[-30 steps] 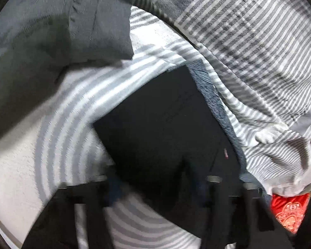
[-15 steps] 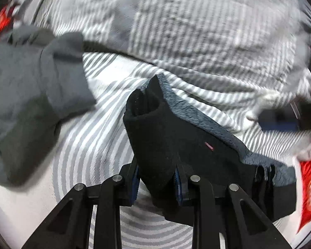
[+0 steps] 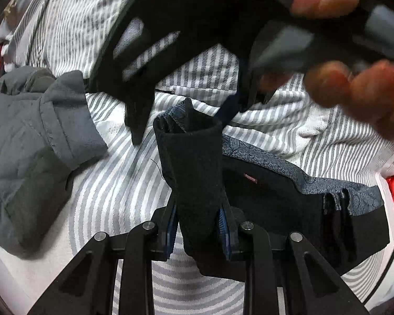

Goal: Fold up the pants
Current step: 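Lift the trouser end with the left tool while the right tool grasps it too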

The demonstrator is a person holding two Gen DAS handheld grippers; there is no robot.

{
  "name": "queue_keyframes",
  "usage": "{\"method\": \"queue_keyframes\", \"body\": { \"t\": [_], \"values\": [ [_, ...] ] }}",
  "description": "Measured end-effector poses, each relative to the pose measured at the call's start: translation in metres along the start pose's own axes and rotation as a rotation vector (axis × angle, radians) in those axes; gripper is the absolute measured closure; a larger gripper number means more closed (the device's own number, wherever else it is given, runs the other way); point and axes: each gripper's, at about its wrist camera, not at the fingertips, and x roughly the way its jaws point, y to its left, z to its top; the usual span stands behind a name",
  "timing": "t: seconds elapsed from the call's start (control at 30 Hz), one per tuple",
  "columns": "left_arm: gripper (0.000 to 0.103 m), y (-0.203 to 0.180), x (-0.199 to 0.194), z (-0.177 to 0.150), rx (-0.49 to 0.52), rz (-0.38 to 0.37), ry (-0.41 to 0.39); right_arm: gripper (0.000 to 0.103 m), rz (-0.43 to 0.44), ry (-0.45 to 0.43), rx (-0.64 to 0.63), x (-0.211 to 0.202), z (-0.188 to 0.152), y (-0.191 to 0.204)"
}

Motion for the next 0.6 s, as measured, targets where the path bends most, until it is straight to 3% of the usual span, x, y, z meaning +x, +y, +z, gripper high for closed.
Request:
{"method": "queue_keyframes", "body": {
  "t": [0.03, 0.1, 0.13, 0.17, 0.33, 0.6],
  "values": [
    [0.074, 0.000, 0.001, 0.000, -0.002, 0.001, 0.000, 0.023, -0.012, 0.015, -0.003, 0.006, 0.001, 0.001],
    [0.074, 0.001, 0.003, -0.001, -0.001, 0.009, 0.003, 0.044, -0.008, 0.033, 0.000, 0.015, 0.001, 0.001],
    [0.074, 0.002, 0.005, -0.002, -0.002, 0.009, 0.013, 0.069, 0.011, 0.039, 0.007, 0.018, 0.001, -0.001],
    [0.074, -0.001, 0.008, -0.003, 0.000, 0.009, 0.017, 0.080, 0.037, 0.038, 0.025, 0.020, -0.001, -0.003],
    [0.074, -0.012, 0.004, -0.002, 0.034, 0.003, -0.007, 0.086, 0.085, -0.041, 0.040, 0.008, -0.019, -0.013],
    [0.074, -0.048, -0.034, 0.005, 0.139, -0.050, -0.074, 0.086, 0.274, -0.221, 0.138, -0.043, -0.072, -0.055]
  ]
}}
